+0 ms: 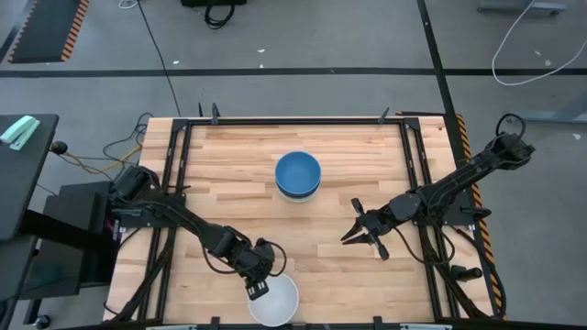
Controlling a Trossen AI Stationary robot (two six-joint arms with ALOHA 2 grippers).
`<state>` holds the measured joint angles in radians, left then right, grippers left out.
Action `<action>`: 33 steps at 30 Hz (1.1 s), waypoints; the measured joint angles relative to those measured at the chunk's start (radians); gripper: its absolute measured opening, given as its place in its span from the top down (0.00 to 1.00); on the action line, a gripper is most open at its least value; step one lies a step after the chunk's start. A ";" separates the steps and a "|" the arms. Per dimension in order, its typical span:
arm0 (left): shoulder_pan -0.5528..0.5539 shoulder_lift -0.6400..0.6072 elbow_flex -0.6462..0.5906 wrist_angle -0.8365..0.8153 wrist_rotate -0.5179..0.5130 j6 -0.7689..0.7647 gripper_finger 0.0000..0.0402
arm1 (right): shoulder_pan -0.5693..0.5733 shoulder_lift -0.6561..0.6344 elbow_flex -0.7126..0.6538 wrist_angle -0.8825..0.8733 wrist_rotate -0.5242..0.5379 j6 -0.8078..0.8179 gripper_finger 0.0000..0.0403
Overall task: Nest bowls inside each other
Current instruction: Stack the white bowl on top of the blue bowl
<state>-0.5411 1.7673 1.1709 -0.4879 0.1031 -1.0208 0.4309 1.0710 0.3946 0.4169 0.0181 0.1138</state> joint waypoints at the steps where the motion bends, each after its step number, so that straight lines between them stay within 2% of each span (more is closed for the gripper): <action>1: 0.000 0.003 0.001 0.005 0.000 -0.007 0.79 | 0.000 0.000 0.000 -0.004 0.000 0.000 0.87; 12: 0.011 0.051 0.000 -0.033 -0.005 -0.015 0.83 | 0.000 0.002 0.000 -0.006 0.000 0.009 0.87; 16: 0.024 0.054 0.000 -0.058 -0.040 -0.006 0.87 | 0.000 0.003 0.000 -0.007 0.000 0.009 0.87; 24: 0.072 0.054 0.000 -0.081 -0.073 0.094 0.97 | 0.000 0.010 0.000 -0.009 0.000 0.009 0.87; 33: 0.138 0.051 0.002 -0.151 -0.069 0.220 0.93 | 0.000 0.010 0.000 -0.012 0.000 0.007 0.87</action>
<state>-0.4030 1.8183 1.1728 -0.6393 0.0340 -0.8003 0.4309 1.0809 0.3943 0.4053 0.0185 0.1211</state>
